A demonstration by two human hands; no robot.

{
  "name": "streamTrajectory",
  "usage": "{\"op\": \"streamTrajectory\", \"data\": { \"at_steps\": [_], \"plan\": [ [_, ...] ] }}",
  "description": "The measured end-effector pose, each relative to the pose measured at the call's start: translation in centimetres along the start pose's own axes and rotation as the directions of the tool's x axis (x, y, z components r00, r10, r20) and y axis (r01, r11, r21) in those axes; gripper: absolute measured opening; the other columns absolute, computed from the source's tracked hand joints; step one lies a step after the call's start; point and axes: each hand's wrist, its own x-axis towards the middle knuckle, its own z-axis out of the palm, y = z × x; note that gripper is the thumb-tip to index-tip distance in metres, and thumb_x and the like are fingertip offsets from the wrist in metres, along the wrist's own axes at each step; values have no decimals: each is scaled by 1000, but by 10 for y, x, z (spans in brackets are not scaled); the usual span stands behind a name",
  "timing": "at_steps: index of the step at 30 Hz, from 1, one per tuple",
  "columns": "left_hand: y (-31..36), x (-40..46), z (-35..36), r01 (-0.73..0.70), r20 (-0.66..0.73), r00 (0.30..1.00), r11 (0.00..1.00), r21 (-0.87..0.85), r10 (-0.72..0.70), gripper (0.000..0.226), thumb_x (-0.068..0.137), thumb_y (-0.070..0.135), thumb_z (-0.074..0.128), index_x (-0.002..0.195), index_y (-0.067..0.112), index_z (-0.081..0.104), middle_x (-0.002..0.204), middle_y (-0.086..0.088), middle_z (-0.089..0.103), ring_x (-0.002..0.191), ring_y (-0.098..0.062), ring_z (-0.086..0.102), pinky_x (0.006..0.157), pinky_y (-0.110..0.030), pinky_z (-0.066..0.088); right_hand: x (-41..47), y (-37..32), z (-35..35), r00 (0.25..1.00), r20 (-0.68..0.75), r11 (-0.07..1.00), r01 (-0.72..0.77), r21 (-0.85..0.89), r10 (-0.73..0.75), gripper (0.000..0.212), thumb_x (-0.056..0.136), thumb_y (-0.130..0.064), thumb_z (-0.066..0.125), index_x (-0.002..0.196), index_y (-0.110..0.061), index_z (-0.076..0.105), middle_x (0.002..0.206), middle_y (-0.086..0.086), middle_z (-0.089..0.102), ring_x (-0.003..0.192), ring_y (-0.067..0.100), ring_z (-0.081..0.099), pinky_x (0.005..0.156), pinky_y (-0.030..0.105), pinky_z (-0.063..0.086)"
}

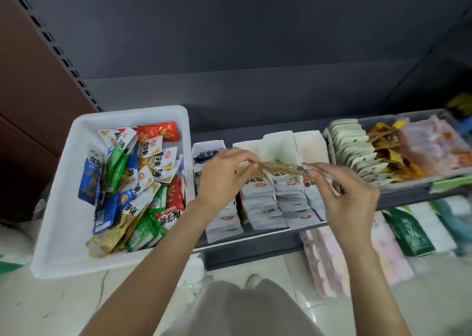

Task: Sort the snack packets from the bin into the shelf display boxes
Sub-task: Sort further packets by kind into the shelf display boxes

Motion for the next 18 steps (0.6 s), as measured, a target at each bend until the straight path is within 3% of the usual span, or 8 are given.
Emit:
{"op": "streamTrajectory", "data": {
  "at_steps": [2,5,8,11,14,18],
  "plan": [
    [0,4,11,-98,9,995,986,136,97,10,81,21,72,89,27,73,86,11,70,80,-12,62,67,-28,51,-5,10,12,998,19,996,65,-58,-64,12,85,-6,67,94,-8,74,91,0,72,83,17,67,77,34,53],
    [-5,0,17,-139,14,990,963,229,140,12,76,20,77,87,26,75,82,10,70,78,-15,61,71,-32,52,-7,14,36,980,91,971,189,-146,-177,12,88,-12,63,93,-13,74,87,-1,72,77,17,64,69,31,51],
    [-12,-7,18,-125,-7,991,947,295,133,19,71,14,80,88,22,75,83,6,70,85,-20,60,75,-35,51,-6,16,60,941,255,931,282,-231,-222,22,81,-2,69,99,-15,72,86,-1,72,76,19,64,67,30,51],
    [-12,-11,16,-150,-24,986,943,296,164,19,73,10,76,91,17,74,92,4,68,98,-17,52,84,-33,49,-5,22,76,910,374,934,276,-225,-179,33,77,4,68,105,-14,69,88,1,71,81,22,65,67,33,55],
    [-12,-16,2,-134,-66,985,954,270,157,16,80,18,70,96,17,73,98,4,67,104,-15,50,90,-25,44,-4,26,81,887,427,923,300,-240,-177,28,72,5,64,89,-15,73,81,2,72,74,24,66,68,33,54],
    [-20,-38,-28,-27,-272,958,976,216,87,20,89,26,58,97,13,70,95,3,68,94,-13,56,84,-21,43,-7,12,74,914,364,956,249,-155,-179,26,80,-2,55,94,-14,72,86,0,72,79,19,66,78,33,51]
  ]
}}
